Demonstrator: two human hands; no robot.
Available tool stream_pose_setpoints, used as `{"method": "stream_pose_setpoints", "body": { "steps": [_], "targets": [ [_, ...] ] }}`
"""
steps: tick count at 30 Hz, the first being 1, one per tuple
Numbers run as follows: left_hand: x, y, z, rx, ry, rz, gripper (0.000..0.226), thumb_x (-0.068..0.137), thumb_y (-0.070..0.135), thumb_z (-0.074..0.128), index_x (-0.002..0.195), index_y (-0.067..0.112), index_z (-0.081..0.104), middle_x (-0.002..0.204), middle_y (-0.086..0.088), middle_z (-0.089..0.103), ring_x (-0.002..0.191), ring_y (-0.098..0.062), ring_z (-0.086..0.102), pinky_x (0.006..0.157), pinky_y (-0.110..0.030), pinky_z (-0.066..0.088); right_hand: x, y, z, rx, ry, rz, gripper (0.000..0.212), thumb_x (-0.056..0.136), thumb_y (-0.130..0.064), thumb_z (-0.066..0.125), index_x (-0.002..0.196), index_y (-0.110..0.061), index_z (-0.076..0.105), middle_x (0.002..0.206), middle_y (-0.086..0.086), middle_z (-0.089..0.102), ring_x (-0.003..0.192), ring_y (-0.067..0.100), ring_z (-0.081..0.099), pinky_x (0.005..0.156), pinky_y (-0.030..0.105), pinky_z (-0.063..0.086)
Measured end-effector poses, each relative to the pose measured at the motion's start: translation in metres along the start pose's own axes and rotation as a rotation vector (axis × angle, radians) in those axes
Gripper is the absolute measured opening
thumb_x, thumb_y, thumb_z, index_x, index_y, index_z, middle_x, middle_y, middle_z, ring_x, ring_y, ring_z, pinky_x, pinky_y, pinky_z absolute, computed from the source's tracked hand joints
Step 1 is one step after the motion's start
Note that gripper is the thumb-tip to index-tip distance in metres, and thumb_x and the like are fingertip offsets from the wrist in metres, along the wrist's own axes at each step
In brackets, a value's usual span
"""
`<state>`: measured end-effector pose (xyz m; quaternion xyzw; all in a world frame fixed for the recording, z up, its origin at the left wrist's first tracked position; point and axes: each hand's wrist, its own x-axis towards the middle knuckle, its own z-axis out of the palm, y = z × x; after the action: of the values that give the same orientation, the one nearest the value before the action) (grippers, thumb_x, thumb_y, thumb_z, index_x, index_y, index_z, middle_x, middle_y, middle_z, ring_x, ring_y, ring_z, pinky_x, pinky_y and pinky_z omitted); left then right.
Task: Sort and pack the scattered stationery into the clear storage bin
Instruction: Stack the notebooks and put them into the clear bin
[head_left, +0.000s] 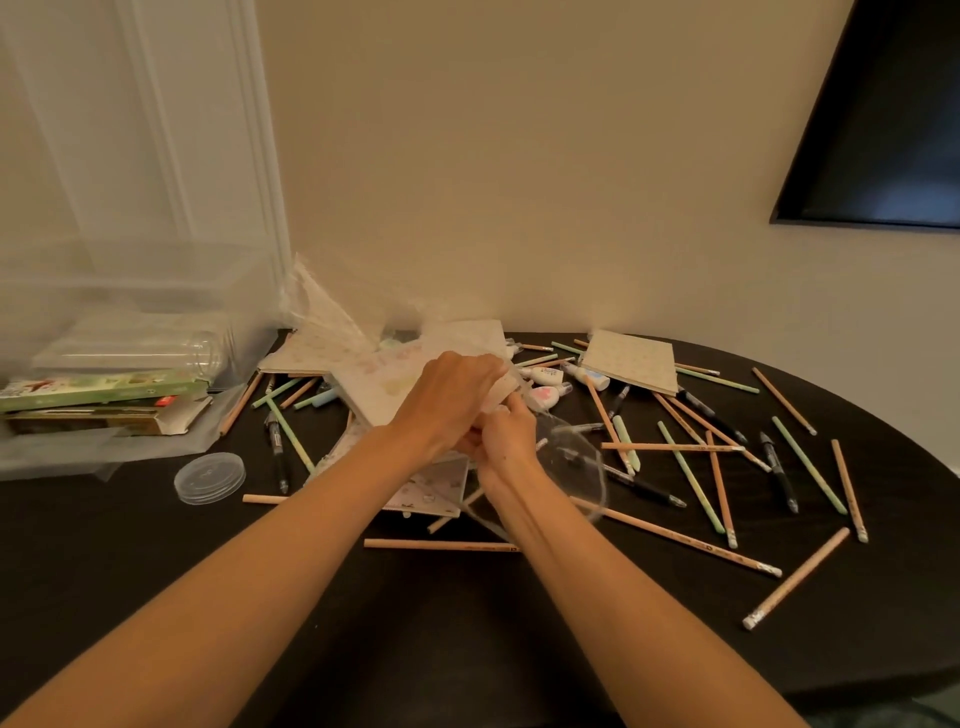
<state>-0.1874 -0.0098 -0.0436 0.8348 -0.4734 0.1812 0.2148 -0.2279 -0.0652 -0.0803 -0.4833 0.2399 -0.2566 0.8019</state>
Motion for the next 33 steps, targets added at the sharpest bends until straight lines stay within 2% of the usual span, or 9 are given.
{"method": "stream_pose_setpoints", "body": {
  "steps": [5, 12, 15, 17, 20, 24, 27, 31, 33],
  "targets": [
    [0.002, -0.003, 0.000, -0.270, 0.016, -0.004, 0.027, 0.097, 0.010, 0.046, 0.113, 0.006, 0.067, 0.104, -0.012, 0.070, 0.092, -0.028, 0.063, 0.080, -0.027, 0.042, -0.007, 0.009, 0.000, 0.082, -0.015, -0.028, 0.033, 0.094, 0.004, 0.041, 0.090, -0.025, 0.056, 0.093, 0.014, 0.062, 0.084, 0.027, 0.063, 0.064, 0.037, 0.055],
    [-0.006, -0.028, 0.004, -0.368, -0.048, 0.055, 0.022, 0.092, 0.009, 0.055, 0.087, -0.004, 0.072, 0.073, -0.017, 0.069, 0.061, -0.019, 0.055, 0.062, -0.026, 0.039, -0.013, 0.017, 0.005, 0.103, -0.022, 0.186, 0.022, 0.095, 0.003, 0.042, 0.085, -0.013, 0.054, 0.087, 0.009, 0.058, 0.084, 0.023, 0.062, 0.084, 0.040, 0.054],
    [-0.013, -0.034, 0.007, -0.413, -0.054, 0.022, 0.025, 0.091, 0.009, 0.057, 0.079, -0.008, 0.070, 0.067, -0.018, 0.066, 0.053, -0.002, 0.048, 0.055, -0.012, 0.033, -0.014, 0.014, 0.002, -0.010, -0.057, 0.242, 0.013, 0.096, -0.002, 0.044, 0.104, -0.004, 0.055, 0.087, 0.013, 0.062, 0.062, 0.017, 0.065, 0.060, 0.028, 0.058],
    [-0.017, -0.035, 0.008, -0.425, -0.059, 0.006, 0.022, 0.090, 0.008, 0.058, 0.080, -0.006, 0.072, 0.067, -0.015, 0.067, 0.055, 0.005, 0.050, 0.055, -0.008, 0.032, -0.016, 0.012, 0.002, -0.167, -0.044, 0.257, 0.014, 0.097, -0.012, 0.047, 0.097, -0.001, 0.057, 0.072, 0.013, 0.062, 0.042, 0.012, 0.062, 0.042, 0.020, 0.051],
    [-0.021, -0.032, 0.010, -0.461, -0.078, -0.058, 0.020, 0.090, 0.011, 0.059, 0.086, -0.002, 0.074, 0.077, -0.011, 0.071, 0.062, 0.000, 0.053, 0.060, -0.009, 0.034, -0.018, 0.015, -0.005, -0.415, -0.026, 0.243, 0.029, 0.096, -0.025, 0.050, 0.079, -0.003, 0.057, 0.058, 0.009, 0.059, 0.034, 0.010, 0.056, 0.035, 0.018, 0.045],
    [-0.033, -0.030, 0.009, -0.532, -0.178, -0.161, 0.019, 0.085, 0.004, 0.059, 0.098, 0.006, 0.074, 0.096, 0.002, 0.069, 0.094, -0.007, 0.059, 0.086, -0.018, 0.044, -0.026, 0.006, -0.021, -0.422, -0.158, 0.323, 0.024, 0.098, -0.023, 0.048, 0.099, -0.003, 0.062, 0.072, 0.011, 0.067, 0.058, 0.015, 0.066, 0.054, 0.022, 0.056],
    [-0.045, -0.039, 0.006, -0.610, -0.161, -0.186, 0.022, 0.087, 0.003, 0.054, 0.095, 0.004, 0.074, 0.094, 0.001, 0.069, 0.095, -0.009, 0.061, 0.088, -0.022, 0.045, -0.037, -0.016, -0.037, -0.557, -0.305, 0.372, 0.020, 0.095, -0.009, 0.049, 0.112, -0.003, 0.058, 0.086, 0.012, 0.070, 0.073, 0.018, 0.068, 0.069, 0.025, 0.057],
    [-0.060, -0.053, 0.000, -0.491, -0.195, -0.166, 0.024, 0.095, 0.009, 0.046, 0.095, 0.008, 0.070, 0.084, 0.004, 0.063, 0.088, -0.012, 0.057, 0.081, -0.021, 0.041, -0.035, -0.052, -0.061, -0.728, -0.205, -0.078, 0.021, 0.095, -0.007, 0.047, 0.108, -0.007, 0.063, 0.071, 0.009, 0.068, 0.054, 0.012, 0.064, 0.052, 0.020, 0.055],
    [-0.065, -0.058, -0.001, -0.366, -0.265, -0.096, 0.024, 0.096, 0.006, 0.044, 0.100, 0.010, 0.067, 0.090, 0.006, 0.059, 0.091, -0.011, 0.053, 0.078, -0.021, 0.038, -0.020, -0.061, -0.075, -0.941, -0.104, -0.472, 0.027, 0.094, -0.004, 0.046, 0.113, -0.012, 0.064, 0.083, 0.006, 0.068, 0.073, 0.013, 0.066, 0.069, 0.027, 0.057]
  ]
}}
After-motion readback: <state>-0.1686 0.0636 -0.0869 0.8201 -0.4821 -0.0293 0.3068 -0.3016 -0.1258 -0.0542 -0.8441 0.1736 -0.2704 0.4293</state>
